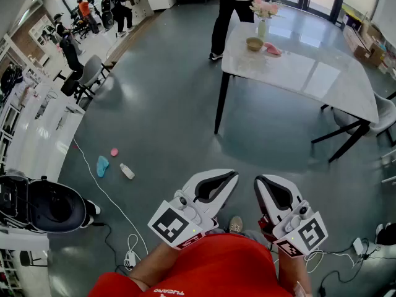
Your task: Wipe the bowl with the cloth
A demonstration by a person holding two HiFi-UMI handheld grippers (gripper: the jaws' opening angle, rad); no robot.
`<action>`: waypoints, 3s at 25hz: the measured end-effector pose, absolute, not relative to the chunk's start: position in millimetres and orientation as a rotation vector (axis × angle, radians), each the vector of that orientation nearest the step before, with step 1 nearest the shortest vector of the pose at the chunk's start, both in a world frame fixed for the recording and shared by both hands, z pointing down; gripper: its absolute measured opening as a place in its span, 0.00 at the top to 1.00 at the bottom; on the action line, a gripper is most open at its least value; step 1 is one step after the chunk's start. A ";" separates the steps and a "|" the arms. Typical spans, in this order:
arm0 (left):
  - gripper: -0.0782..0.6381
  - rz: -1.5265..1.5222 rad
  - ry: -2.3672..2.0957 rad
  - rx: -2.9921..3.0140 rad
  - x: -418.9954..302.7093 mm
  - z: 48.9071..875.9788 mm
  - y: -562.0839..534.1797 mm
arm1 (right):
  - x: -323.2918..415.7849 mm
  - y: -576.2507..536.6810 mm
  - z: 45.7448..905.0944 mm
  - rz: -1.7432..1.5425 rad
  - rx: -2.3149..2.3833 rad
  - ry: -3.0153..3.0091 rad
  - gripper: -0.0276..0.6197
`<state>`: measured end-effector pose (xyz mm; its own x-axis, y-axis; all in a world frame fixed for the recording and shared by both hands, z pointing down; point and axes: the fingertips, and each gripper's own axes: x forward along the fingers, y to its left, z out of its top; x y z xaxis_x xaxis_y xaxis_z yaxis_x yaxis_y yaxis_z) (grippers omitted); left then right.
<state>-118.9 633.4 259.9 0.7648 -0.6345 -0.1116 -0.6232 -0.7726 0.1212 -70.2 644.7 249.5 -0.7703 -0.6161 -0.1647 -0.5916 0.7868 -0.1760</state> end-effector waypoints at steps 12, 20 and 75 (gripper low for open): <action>0.88 -0.225 -1.016 2.873 -104.3 261.3 623.5 | -53.0 634.1 252.5 -0.159 -0.980 2.757 0.95; 0.88 -0.217 -1.028 2.861 -80.9 262.9 602.8 | -23.1 611.0 250.9 -0.194 -0.980 2.717 0.95; 0.88 -0.243 -0.907 2.911 -123.0 273.1 215.3 | -38.9 235.9 263.5 -0.116 -1.283 2.727 0.95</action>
<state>-123.0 215.3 273.1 0.8117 -0.5703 -0.1261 -0.5572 -0.8208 0.1261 -38.9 235.9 263.5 -0.6317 -0.7710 -0.0805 -0.7614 0.6366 -0.1227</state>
